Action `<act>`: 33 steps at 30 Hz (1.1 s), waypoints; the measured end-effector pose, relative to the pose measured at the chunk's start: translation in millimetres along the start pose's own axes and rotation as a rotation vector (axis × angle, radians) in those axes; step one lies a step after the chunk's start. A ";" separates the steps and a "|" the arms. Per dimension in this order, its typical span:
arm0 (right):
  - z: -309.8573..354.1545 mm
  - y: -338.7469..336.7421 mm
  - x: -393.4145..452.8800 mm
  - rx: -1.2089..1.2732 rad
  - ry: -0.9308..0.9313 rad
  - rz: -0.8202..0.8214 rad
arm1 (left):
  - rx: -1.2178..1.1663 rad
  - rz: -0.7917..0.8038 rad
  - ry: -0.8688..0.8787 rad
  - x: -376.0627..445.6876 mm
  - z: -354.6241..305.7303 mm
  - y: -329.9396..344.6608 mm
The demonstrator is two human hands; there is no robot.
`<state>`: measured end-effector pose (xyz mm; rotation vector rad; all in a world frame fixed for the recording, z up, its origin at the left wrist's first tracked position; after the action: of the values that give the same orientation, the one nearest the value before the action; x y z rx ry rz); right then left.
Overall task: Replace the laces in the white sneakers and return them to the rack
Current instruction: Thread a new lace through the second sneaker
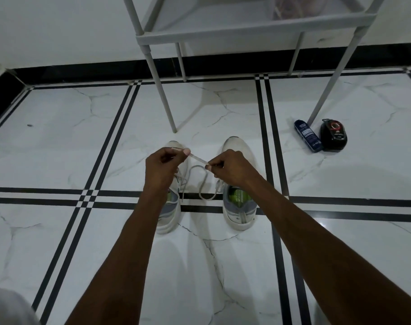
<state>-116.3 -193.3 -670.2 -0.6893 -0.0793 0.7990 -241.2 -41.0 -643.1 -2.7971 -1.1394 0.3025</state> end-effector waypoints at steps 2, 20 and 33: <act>-0.3 1.5 -3.9 -0.014 -0.010 -0.011 | -0.115 0.027 -0.028 -3.0 1.5 13.5; -64.3 -55.0 -56.0 -0.111 0.141 -0.250 | 0.420 0.324 0.286 -26.3 -0.3 121.3; -116.1 -40.5 -60.8 0.600 0.388 -0.121 | 0.778 0.191 0.429 -35.9 -8.3 142.0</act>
<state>-96.9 -317.4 -725.4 -0.2545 0.4517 0.5197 -168.0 -167.7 -654.4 -2.1203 -0.5010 0.1089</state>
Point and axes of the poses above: each hand's wrist, its own x-axis towards the middle knuckle, its own y-axis out of the palm, z = x × y, the point moved 9 cm from there along x, towards the middle knuckle, and after that the axes turned 1 degree about z, right-handed, at the moved point
